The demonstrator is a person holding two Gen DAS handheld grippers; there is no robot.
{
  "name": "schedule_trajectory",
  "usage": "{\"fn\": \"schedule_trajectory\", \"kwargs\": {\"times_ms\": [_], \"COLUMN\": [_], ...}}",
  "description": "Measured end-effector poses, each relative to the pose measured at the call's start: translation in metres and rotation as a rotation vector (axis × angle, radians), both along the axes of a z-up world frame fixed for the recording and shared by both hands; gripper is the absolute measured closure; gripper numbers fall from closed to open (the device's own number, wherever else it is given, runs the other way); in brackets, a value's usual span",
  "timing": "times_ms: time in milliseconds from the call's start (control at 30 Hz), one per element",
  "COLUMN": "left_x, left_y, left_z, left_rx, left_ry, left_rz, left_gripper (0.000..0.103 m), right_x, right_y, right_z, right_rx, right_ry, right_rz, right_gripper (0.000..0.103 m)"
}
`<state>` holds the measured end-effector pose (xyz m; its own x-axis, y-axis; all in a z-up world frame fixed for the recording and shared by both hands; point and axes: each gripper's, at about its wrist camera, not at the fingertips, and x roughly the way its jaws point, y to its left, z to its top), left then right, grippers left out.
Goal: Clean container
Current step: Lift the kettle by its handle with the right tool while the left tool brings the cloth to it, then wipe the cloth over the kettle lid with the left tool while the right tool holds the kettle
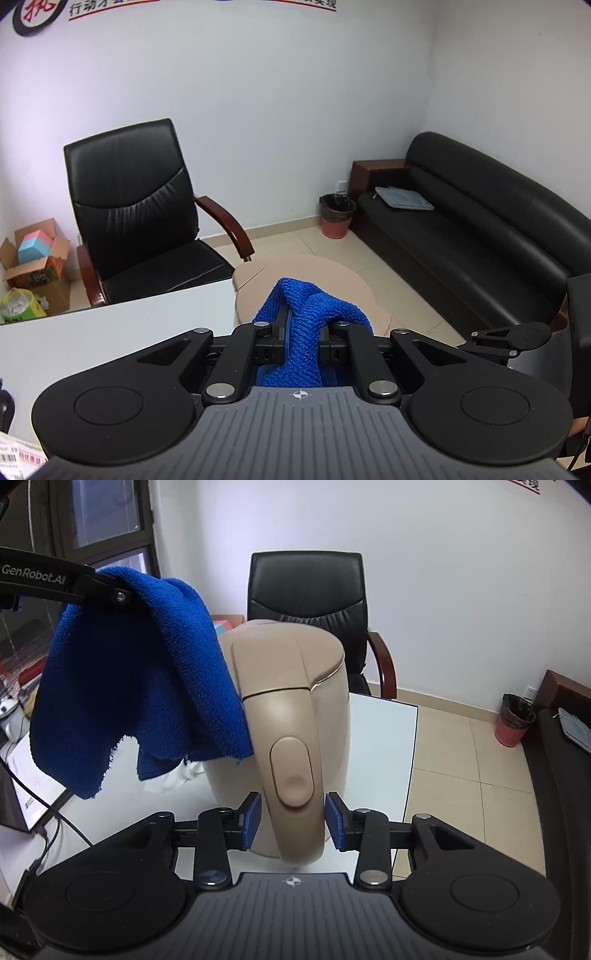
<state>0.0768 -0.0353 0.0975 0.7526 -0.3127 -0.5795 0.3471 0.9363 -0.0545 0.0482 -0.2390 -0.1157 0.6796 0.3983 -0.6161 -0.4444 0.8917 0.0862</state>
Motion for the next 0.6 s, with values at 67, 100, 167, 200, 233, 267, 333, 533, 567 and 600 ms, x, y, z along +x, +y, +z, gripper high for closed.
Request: {"fn": "schedule_trajectory", "kwargs": {"times_ms": [67, 100, 167, 200, 233, 267, 333, 533, 567, 600], "left_x": [0.006, 0.009, 0.013, 0.015, 0.017, 0.019, 0.022, 0.028, 0.029, 0.029], "left_y": [-0.005, -0.007, -0.017, -0.021, -0.026, -0.031, -0.038, -0.045, -0.046, -0.047], "left_z": [-0.002, -0.003, -0.006, -0.008, -0.011, -0.015, -0.02, -0.024, -0.023, -0.023], "left_rx": [0.003, 0.005, 0.019, 0.028, 0.041, 0.054, 0.07, 0.087, 0.086, 0.084], "left_ry": [0.003, 0.006, 0.009, 0.01, 0.013, 0.014, 0.006, -0.009, -0.008, -0.005], "left_rz": [-0.015, -0.026, -0.069, -0.088, -0.102, -0.111, -0.117, -0.141, -0.153, -0.164], "left_gripper": [0.091, 0.091, 0.091, 0.091, 0.091, 0.091, 0.091, 0.091, 0.091, 0.091], "right_x": [0.0, 0.0, -0.002, -0.002, -0.003, -0.003, -0.003, -0.004, -0.004, -0.003], "right_y": [0.0, 0.0, -0.001, -0.002, -0.002, -0.003, -0.004, -0.006, -0.007, -0.007], "right_z": [-0.001, -0.001, -0.002, -0.002, -0.003, -0.003, -0.002, -0.002, -0.002, -0.002], "right_rx": [0.01, 0.014, 0.021, 0.026, 0.028, 0.029, 0.034, 0.05, 0.051, 0.053], "right_ry": [-0.001, -0.002, -0.003, -0.002, -0.002, -0.002, 0.0, 0.006, 0.007, 0.008], "right_rz": [-0.018, -0.026, -0.035, -0.04, -0.044, -0.046, -0.05, -0.072, -0.073, -0.074], "right_gripper": [0.065, 0.065, 0.065, 0.065, 0.065, 0.065, 0.064, 0.064, 0.064, 0.064]}}
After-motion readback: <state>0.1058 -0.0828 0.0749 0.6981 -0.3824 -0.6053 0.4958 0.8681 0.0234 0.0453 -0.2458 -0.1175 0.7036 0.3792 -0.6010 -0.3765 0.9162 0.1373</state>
